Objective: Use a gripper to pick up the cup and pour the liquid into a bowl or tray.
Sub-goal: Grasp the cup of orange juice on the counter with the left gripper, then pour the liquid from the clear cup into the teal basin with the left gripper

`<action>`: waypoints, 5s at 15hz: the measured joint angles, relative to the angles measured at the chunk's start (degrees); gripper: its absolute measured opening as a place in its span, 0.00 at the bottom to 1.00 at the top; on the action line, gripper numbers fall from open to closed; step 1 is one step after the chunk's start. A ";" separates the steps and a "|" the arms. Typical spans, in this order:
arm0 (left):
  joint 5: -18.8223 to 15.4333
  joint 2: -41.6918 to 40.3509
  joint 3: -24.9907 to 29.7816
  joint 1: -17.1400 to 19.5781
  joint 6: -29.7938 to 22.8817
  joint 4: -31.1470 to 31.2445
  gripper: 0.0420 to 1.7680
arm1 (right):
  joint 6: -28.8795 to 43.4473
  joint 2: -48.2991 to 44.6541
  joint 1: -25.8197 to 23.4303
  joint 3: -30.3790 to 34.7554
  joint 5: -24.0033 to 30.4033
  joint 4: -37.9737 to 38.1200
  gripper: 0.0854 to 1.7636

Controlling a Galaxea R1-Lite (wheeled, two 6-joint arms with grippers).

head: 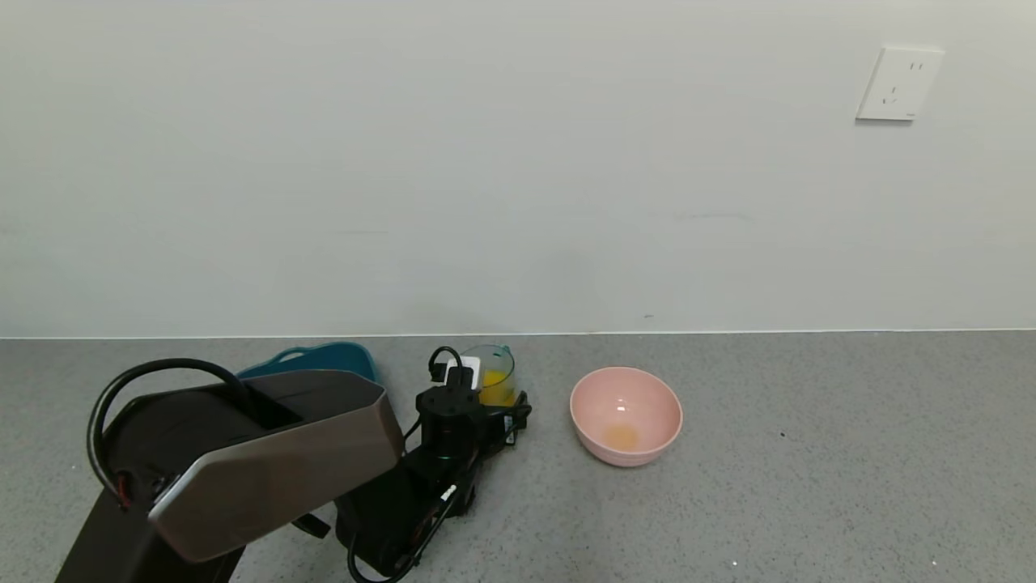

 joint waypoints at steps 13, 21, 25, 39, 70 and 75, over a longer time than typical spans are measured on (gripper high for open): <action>0.48 0.91 -1.10 0.05 0.15 0.09 0.76 | 0.00 0.00 0.00 0.00 0.00 0.00 0.97; 0.41 0.74 -0.61 -0.06 0.32 0.06 0.73 | 0.00 0.00 0.00 0.00 0.00 0.00 0.97; 0.39 -0.33 -0.05 -0.28 1.27 0.91 0.73 | 0.00 0.00 0.00 0.00 0.00 0.00 0.97; 0.38 -21.75 -0.60 2.04 4.39 18.25 0.73 | 0.00 0.00 0.00 0.00 0.00 0.00 0.97; -20.70 -35.22 11.74 46.68 13.39 21.02 0.72 | -0.02 0.00 0.00 0.00 0.00 0.00 0.97; -22.39 -34.32 14.86 47.67 19.50 16.02 0.72 | -0.02 0.00 0.00 0.00 0.00 0.00 0.97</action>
